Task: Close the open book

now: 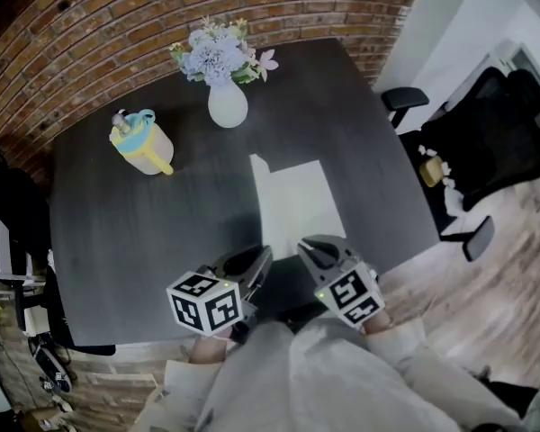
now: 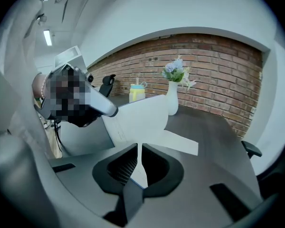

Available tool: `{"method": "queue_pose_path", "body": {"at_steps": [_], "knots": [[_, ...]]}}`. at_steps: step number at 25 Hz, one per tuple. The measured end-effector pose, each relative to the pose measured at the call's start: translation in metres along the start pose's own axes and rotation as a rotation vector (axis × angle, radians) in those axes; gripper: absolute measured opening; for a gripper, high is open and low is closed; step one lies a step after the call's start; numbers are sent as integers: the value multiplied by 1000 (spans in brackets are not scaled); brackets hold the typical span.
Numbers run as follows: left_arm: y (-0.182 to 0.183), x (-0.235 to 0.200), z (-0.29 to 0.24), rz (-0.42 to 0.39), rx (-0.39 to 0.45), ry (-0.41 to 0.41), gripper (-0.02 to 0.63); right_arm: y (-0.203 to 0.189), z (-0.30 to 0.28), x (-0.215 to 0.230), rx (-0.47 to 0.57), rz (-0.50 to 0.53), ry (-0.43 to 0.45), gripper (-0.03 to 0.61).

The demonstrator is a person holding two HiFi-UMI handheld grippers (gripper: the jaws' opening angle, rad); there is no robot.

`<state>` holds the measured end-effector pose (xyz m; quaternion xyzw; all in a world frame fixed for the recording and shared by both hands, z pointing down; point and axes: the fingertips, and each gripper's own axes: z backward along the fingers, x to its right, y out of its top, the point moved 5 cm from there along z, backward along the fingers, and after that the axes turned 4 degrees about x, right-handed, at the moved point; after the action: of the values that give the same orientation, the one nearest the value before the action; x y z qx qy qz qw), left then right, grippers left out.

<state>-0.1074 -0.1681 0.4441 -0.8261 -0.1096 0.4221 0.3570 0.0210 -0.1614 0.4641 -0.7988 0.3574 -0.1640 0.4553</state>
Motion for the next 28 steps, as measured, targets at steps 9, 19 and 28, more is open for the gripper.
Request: {"method": "queue_pose_path", "body": {"at_steps": [9, 19, 28], "knots": [[7, 18, -31, -58, -45, -84, 34, -8, 23, 20, -7, -57, -106, 26], [7, 35, -64, -76, -109, -140, 32, -25, 44, 30, -9, -123, -180, 26], [2, 44, -90, -94, -160, -153, 32, -30, 53, 37, 10, -184, -192, 26]]}}
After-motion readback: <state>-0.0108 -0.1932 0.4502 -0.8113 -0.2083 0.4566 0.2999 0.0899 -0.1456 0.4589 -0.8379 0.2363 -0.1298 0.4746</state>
